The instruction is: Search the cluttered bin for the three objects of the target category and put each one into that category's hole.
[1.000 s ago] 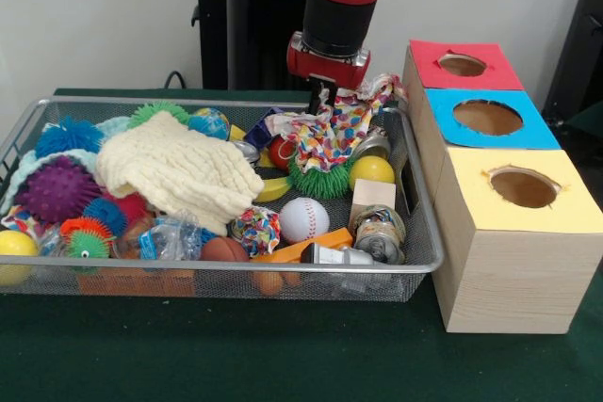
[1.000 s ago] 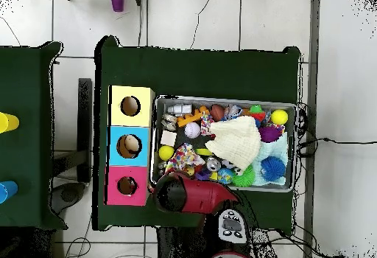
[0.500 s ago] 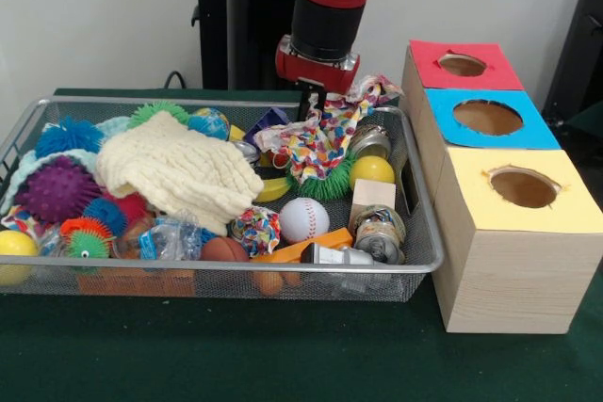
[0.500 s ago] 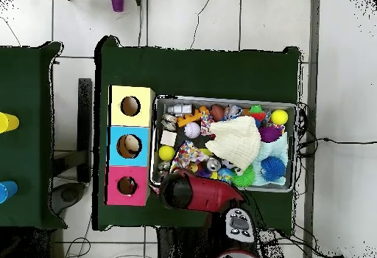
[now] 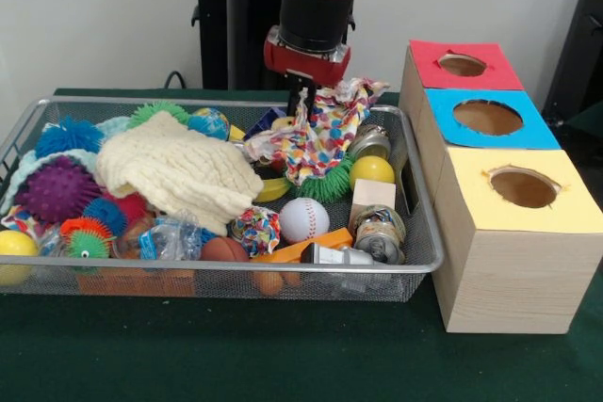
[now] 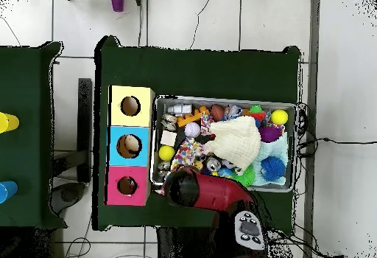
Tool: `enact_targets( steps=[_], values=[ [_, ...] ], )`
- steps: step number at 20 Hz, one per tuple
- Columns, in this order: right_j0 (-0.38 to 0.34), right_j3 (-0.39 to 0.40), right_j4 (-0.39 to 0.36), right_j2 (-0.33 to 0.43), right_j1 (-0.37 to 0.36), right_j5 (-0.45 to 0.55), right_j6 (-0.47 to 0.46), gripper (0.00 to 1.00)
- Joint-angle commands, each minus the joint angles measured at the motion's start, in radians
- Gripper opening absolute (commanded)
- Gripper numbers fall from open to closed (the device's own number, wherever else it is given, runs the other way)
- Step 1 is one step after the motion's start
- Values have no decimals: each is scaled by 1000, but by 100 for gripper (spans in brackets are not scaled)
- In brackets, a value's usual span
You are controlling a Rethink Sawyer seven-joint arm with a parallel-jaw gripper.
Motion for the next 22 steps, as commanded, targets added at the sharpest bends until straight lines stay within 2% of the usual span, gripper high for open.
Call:
enact_targets(
  steps=[1, 9, 15, 22],
  values=[
    [-38, -114, 21, 74, -108, 242, 19, 0],
    [-31, -124, 5, 69, -169, 350, 23, 0],
    [-18, -200, -40, 47, -129, 358, 25, 0],
    [-25, -277, -92, 20, -132, 409, -19, 0]
  ],
)
